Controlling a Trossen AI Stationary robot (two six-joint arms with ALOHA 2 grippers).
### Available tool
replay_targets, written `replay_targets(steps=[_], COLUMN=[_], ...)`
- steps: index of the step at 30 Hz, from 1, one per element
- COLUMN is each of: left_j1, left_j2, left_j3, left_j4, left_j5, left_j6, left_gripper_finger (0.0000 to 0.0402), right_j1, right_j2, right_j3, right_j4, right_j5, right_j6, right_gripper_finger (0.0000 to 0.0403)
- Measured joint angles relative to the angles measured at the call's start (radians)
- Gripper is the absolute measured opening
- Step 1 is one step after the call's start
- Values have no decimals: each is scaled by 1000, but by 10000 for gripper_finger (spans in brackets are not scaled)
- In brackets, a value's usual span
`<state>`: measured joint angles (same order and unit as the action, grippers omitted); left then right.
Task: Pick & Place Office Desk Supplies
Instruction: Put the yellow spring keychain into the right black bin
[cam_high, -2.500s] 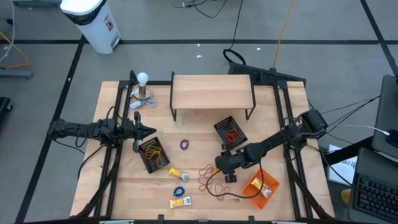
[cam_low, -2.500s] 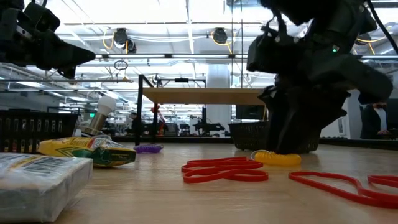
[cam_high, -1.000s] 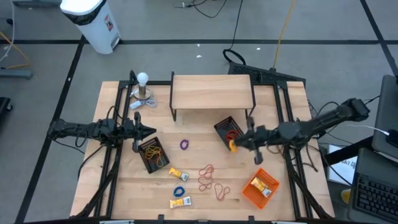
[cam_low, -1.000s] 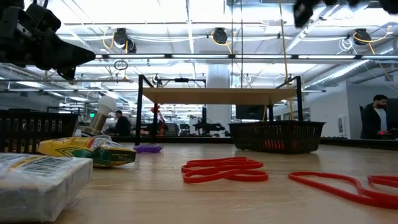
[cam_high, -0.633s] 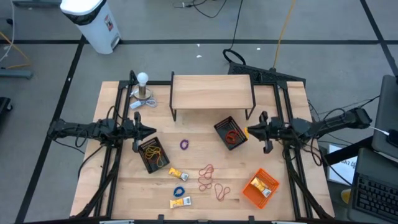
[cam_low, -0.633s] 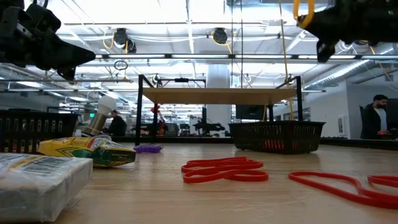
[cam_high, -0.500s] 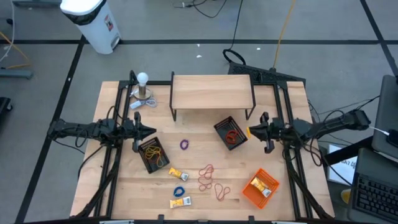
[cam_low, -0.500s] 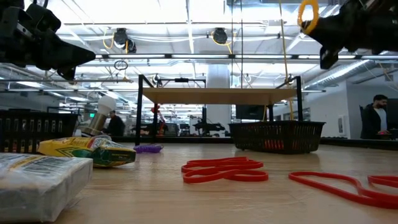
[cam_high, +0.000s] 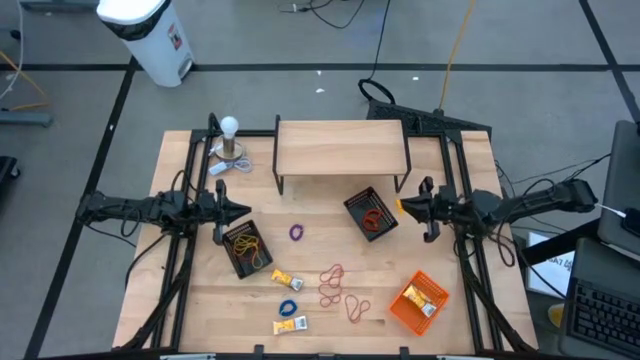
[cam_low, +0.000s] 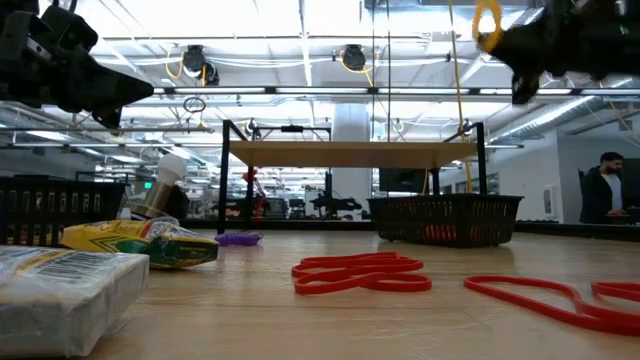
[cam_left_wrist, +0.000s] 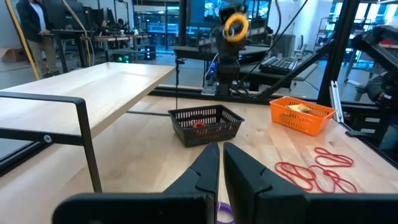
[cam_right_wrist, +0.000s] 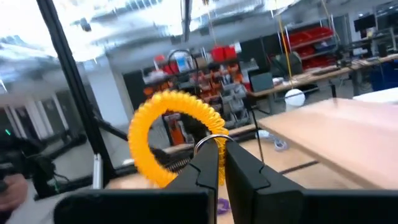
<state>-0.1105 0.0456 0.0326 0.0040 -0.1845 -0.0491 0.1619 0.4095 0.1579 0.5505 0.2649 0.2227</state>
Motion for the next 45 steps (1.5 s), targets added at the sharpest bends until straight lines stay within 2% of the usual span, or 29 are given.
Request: replay_targets(steps=[6, 11, 21, 29, 37, 40, 45], left_j1=[0, 0, 0, 0, 0, 0, 0], left_j2=[0, 0, 0, 0, 0, 0, 0], left_j3=[0, 0, 0, 0, 0, 0, 0], left_j4=[16, 16, 15, 15, 15, 15, 15], left_j5=[-10, -10, -7, -7, -7, -8, -8], left_j6=[2, 2, -5, -5, -4, -4, -5], left_gripper_finger=[26, 26, 26, 26, 26, 26, 26], right_j1=[1, 0, -58, -82, -93, -93, -100], right_j2=[175, 378, 694, 832, 903, 903, 880], right_j3=[263, 395, 477, 539, 542, 542, 543], right_j4=[-382, -550, -763, -847, -870, -869, -866], right_j5=[72, 104, 78, 46, 44, 48, 48], right_j6=[6, 49, 209, 223, 221, 211, 230], right_gripper_finger=[4, 4, 4, 4, 6, 32, 123])
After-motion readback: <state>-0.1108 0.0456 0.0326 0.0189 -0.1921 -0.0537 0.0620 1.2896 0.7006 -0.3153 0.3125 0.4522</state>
